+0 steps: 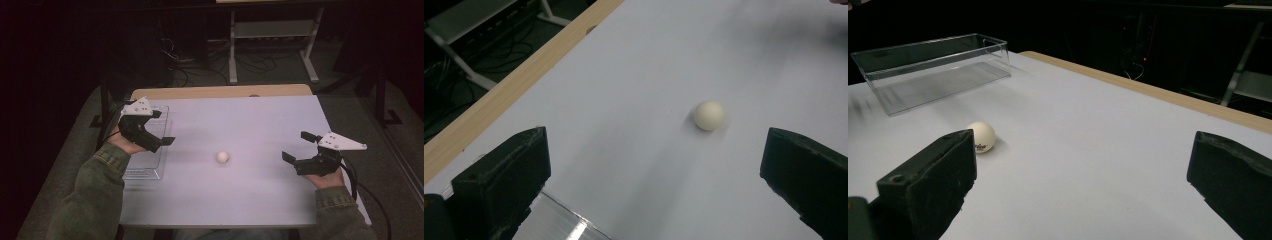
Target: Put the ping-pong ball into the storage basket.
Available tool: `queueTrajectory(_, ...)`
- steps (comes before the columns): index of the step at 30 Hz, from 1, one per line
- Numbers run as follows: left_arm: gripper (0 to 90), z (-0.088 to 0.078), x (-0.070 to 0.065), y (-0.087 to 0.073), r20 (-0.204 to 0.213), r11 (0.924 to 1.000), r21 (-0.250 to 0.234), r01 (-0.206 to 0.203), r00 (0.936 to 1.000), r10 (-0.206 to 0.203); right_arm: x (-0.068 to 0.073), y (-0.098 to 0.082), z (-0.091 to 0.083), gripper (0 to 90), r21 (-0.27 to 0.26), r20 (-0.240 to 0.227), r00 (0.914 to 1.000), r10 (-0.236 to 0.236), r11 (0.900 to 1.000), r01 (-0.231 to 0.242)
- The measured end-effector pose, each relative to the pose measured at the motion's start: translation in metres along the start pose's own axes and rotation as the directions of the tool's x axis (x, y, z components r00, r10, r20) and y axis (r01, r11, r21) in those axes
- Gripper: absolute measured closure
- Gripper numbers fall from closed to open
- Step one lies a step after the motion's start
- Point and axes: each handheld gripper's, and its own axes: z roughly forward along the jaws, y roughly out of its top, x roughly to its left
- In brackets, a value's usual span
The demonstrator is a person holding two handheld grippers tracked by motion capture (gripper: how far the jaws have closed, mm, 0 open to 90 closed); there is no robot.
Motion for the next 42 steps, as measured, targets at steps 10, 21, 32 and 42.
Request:
queueTrajectory(10,0.0,0.010,0.002,0.011,0.013,0.9997,0.017,-0.016,0.9998,0.016,0.002,0.000,0.001,0.0,0.005,-0.004,1.0000,-0.004,1.000,0.004)
queueTrajectory(21,0.0,0.025,0.000,0.027,0.040,0.9976,0.046,-0.051,0.9980,0.049,0.002,0.000,0.001,0.0,0.005,-0.007,0.9999,-0.007,1.000,0.007)
queueTrajectory(32,0.0,0.039,0.000,0.036,0.069,0.9948,0.080,-0.064,0.9959,0.058,0.002,0.000,0.000,0.0,0.004,-0.010,0.9999,-0.007,1.000,0.007)
queueTrajectory(42,0.0,0.052,-0.004,0.044,0.087,0.9905,0.101,-0.094,0.9926,0.085,0.002,0.000,0.000,0.0,0.004,-0.011,0.9999,-0.005,1.000,0.005)
